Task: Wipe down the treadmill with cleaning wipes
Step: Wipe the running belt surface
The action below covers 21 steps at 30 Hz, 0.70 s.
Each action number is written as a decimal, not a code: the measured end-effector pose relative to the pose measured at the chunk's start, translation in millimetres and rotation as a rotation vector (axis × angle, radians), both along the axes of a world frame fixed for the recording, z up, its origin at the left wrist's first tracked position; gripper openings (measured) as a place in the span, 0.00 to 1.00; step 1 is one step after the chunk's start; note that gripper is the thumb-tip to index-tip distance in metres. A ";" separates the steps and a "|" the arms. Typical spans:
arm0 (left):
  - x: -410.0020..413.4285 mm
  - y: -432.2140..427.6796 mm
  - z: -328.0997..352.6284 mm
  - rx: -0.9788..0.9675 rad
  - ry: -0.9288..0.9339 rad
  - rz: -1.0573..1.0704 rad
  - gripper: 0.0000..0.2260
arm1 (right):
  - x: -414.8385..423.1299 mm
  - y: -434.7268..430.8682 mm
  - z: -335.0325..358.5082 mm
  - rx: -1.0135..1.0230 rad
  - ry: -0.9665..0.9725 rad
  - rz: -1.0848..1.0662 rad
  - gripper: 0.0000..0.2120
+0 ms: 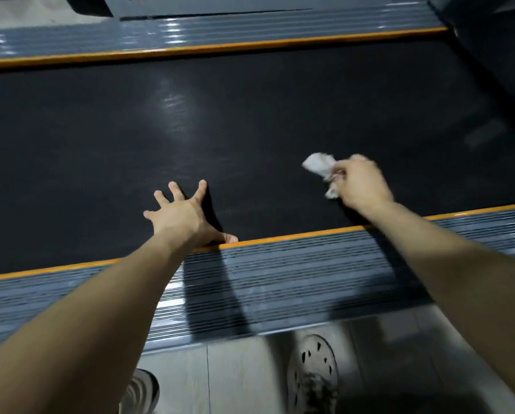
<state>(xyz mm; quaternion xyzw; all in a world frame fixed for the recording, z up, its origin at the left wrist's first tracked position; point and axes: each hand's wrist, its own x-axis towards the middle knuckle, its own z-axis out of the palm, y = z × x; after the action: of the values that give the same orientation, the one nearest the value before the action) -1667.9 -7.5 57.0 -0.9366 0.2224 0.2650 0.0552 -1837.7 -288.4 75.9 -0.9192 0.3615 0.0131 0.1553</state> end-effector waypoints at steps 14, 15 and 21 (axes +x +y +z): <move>0.0 1.9 -5.0 -0.008 -0.013 0.027 0.74 | 72.7 -5.1 -38.3 -0.011 -0.157 -0.103 0.10; 0.5 2.1 -4.5 -0.006 -0.014 0.028 0.74 | 71.7 -15.3 -40.5 0.008 -0.189 -0.260 0.11; -1.7 2.0 1.3 -0.024 -0.016 0.051 0.74 | 131.1 119.8 -41.5 0.188 -0.163 0.509 0.14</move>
<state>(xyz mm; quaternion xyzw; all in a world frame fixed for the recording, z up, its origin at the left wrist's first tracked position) -1669.6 -5.5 58.2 -0.9447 0.2012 0.2560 0.0389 -1706.6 -168.6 34.4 -0.9600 0.1027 0.0115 0.2602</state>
